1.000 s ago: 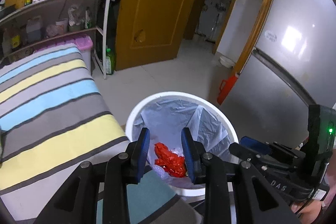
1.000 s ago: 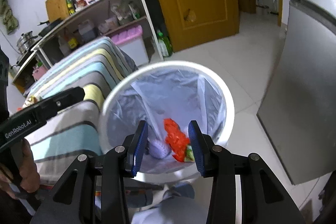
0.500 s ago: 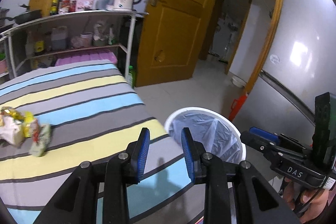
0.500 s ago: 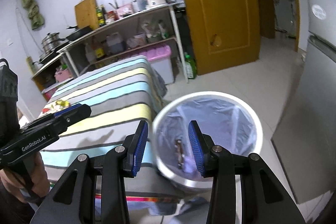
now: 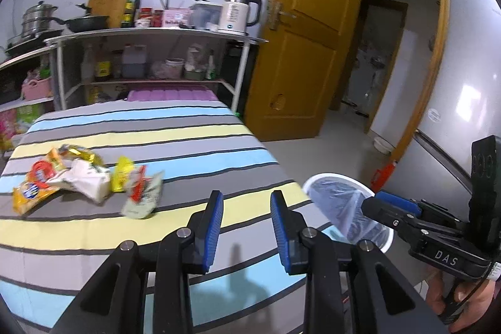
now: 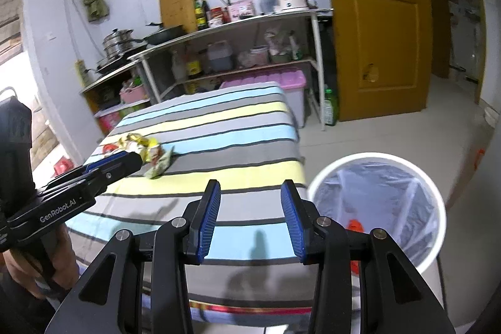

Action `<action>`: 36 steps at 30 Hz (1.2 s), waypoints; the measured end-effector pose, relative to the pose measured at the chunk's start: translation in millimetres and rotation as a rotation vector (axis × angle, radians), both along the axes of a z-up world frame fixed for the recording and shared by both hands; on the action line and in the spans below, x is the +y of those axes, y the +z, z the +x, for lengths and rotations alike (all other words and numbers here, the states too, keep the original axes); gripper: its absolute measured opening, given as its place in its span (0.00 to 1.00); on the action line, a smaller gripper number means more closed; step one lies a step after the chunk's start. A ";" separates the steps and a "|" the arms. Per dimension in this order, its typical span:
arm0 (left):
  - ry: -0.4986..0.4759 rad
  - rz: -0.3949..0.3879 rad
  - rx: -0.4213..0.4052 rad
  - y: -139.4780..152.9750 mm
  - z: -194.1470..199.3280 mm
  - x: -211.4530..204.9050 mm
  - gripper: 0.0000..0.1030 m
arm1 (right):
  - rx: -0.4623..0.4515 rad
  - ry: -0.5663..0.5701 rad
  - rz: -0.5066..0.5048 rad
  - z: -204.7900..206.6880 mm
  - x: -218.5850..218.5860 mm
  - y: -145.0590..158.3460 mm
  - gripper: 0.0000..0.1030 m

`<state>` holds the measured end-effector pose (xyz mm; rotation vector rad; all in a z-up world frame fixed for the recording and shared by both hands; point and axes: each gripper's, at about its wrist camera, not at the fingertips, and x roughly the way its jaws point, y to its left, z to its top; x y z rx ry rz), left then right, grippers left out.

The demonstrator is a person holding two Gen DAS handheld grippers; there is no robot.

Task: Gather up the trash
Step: 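Move both tools back over the table toward the remaining wrappers, then grasp the white paper bag with the left gripper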

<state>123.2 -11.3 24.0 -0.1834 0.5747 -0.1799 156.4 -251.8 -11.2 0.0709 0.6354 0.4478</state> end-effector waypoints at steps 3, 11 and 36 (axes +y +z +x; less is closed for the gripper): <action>0.034 -0.005 0.002 -2.6 -4.5 17.3 0.30 | 0.006 0.031 -0.002 1.2 13.8 -0.2 0.40; 0.142 -0.015 0.010 -9.9 -21.9 63.5 0.30 | 0.021 0.095 -0.009 9.7 47.0 -4.0 0.45; 0.352 -0.212 0.146 -51.9 32.1 156.0 0.50 | 0.070 0.218 -0.041 44.2 121.8 -25.9 0.45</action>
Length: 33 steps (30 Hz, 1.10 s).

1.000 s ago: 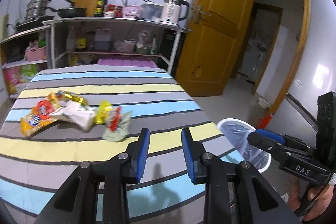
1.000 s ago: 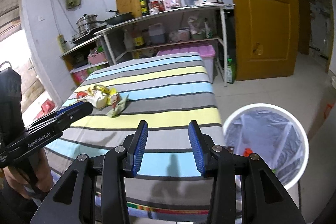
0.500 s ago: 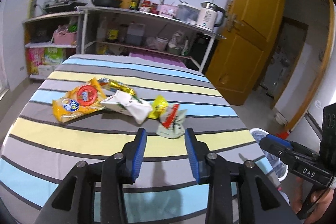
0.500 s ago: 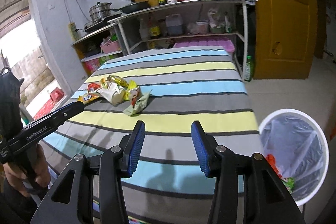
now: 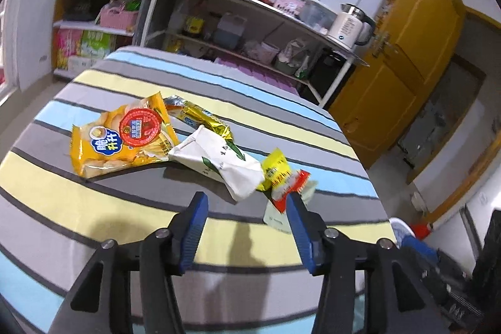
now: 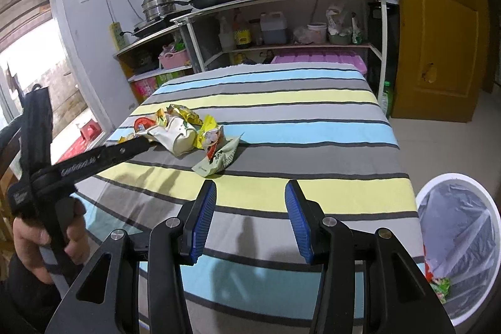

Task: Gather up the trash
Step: 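Grasp the white paper bag with the left gripper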

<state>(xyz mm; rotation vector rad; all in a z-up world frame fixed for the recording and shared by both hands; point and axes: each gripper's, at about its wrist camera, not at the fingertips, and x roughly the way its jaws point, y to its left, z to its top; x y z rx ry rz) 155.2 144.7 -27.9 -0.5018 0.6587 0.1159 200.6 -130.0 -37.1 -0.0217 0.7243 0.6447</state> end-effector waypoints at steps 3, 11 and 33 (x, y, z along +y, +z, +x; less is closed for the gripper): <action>0.038 -0.037 0.028 -7.1 15.8 7.5 0.51 | 0.010 0.000 -0.003 5.5 0.4 -3.9 0.45; 0.130 -0.099 0.047 -18.3 44.1 22.1 0.51 | 0.032 -0.002 -0.007 20.1 2.1 -14.0 0.45; 0.075 -0.029 0.034 -18.6 30.4 33.0 0.19 | 0.027 0.086 -0.025 51.6 51.1 -17.9 0.45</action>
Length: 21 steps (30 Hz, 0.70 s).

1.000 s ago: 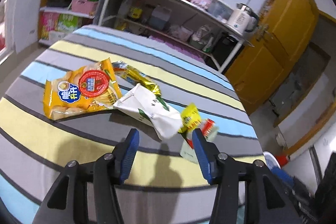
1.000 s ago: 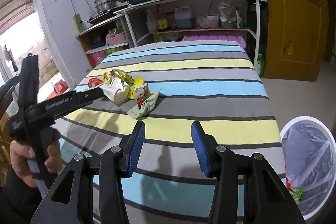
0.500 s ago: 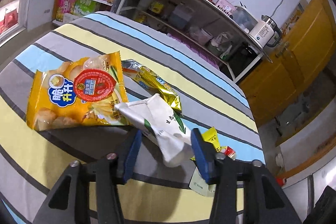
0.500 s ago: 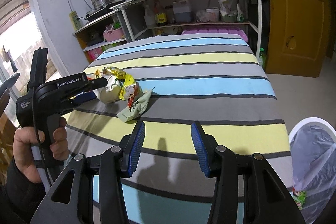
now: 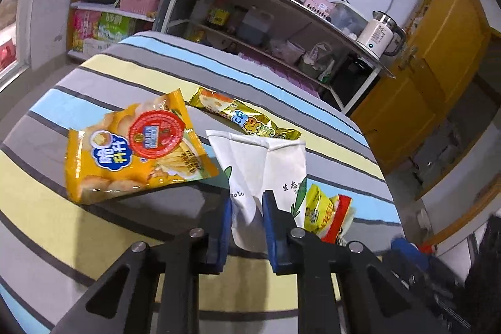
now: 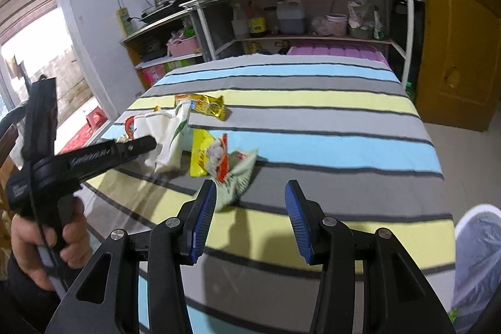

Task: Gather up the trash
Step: 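Grasp the white paper bag with the left gripper, then grasp the yellow snack packet with the right gripper and lift it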

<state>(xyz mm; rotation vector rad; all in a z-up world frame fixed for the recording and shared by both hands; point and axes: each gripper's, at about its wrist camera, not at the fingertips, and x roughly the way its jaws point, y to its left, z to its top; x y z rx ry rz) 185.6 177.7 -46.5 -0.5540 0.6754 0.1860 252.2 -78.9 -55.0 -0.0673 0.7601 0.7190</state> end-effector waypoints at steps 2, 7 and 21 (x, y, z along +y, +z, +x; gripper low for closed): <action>-0.005 0.011 -0.006 1.8 -6.7 1.9 0.19 | -0.006 0.015 -0.004 5.9 9.2 0.3 0.45; -0.008 0.019 -0.021 3.8 -21.1 8.0 0.19 | -0.016 0.067 -0.018 20.5 33.6 -0.5 0.45; -0.017 0.017 -0.024 -0.1 -29.1 19.0 0.19 | 0.077 0.136 -0.084 41.8 75.6 -28.7 0.31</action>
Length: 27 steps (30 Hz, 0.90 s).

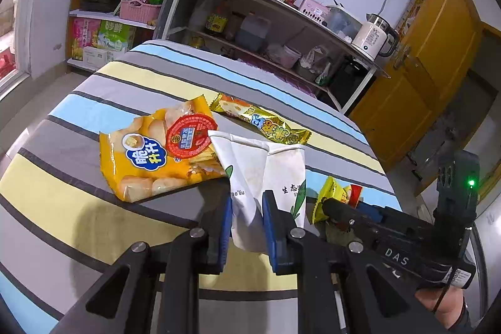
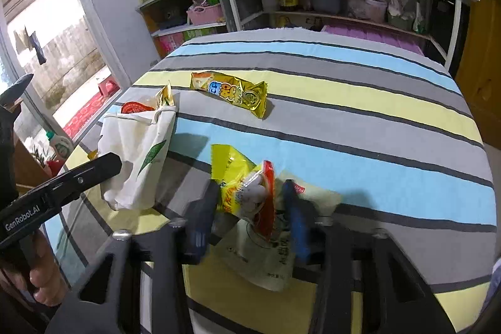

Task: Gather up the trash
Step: 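Grasp the yellow snack packet with the right gripper and lift it, then lift the white paper bag with the left gripper and regrip it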

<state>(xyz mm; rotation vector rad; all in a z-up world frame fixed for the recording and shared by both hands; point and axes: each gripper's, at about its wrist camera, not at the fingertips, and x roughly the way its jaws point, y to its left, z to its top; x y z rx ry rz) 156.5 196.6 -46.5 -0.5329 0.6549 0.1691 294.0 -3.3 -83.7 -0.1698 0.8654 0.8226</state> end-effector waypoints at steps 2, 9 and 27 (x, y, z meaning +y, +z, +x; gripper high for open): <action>-0.003 0.000 0.000 0.6 -0.5 -0.4 0.19 | -0.002 -0.010 0.007 -0.8 -2.5 1.4 0.31; -0.015 0.031 -0.022 13.6 -10.5 -13.0 0.19 | -0.023 -0.044 0.062 -14.5 -23.3 19.7 0.30; -0.167 0.146 -0.086 55.9 -47.1 -104.3 0.17 | -0.134 -0.181 0.143 -89.7 -120.2 67.1 0.30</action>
